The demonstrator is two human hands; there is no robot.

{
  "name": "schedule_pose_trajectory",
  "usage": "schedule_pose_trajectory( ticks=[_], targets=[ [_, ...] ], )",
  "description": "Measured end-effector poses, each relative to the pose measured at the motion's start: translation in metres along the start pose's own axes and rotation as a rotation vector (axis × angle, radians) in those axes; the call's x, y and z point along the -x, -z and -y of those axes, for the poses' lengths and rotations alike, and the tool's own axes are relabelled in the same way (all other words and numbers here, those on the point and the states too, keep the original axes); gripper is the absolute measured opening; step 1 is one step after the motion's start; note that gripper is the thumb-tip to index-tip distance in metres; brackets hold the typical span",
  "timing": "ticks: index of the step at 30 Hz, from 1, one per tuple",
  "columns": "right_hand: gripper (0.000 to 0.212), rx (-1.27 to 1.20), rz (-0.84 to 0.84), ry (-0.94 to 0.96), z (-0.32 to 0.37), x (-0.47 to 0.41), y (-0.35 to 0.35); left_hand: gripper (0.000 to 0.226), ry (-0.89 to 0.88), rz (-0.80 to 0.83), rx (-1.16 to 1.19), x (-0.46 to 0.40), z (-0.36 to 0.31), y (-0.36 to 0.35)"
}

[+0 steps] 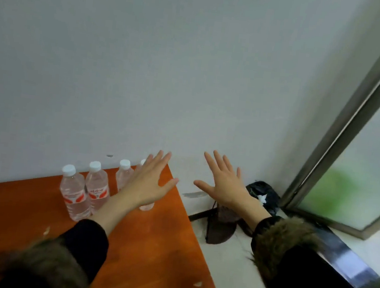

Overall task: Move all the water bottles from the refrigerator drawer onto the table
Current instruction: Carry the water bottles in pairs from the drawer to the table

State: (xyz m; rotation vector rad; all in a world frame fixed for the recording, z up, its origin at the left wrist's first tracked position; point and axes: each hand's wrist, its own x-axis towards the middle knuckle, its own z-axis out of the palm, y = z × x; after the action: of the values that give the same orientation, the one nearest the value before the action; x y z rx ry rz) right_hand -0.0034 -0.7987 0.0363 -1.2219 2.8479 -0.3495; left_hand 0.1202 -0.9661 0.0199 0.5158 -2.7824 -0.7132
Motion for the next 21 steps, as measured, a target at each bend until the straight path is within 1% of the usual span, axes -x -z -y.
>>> schedule_pose_trajectory(
  ticks=[5, 7, 11, 14, 18, 21],
  targets=[
    [0.084, 0.203, -0.243, -0.118, -0.035, 0.065, 0.060, 0.072, -0.271, -0.068, -0.235, -0.004, -0.073, 0.020],
    [0.086, 0.258, -0.297, -0.194, -0.048, 0.099, 0.076, 0.072, -0.357, -0.074, -0.298, -0.004, -0.100, 0.019],
    [0.088, 0.342, -0.320, -0.387, -0.073, 0.176, 0.096, 0.072, -0.493, -0.020, -0.279, 0.008, -0.144, 0.001],
    [0.089, 0.357, -0.329, -0.543, -0.085, 0.238, 0.098, 0.073, -0.600, 0.033, -0.235, 0.027, -0.174, -0.022],
    [0.092, 0.380, -0.329, -0.720, -0.094, 0.332, 0.095, 0.074, -0.727, 0.103, -0.221, 0.064, -0.226, -0.057],
    [0.089, 0.419, -0.327, -0.853, -0.105, 0.407, 0.102, 0.074, -0.858, 0.115, -0.181, 0.098, -0.275, -0.079]
  ],
)
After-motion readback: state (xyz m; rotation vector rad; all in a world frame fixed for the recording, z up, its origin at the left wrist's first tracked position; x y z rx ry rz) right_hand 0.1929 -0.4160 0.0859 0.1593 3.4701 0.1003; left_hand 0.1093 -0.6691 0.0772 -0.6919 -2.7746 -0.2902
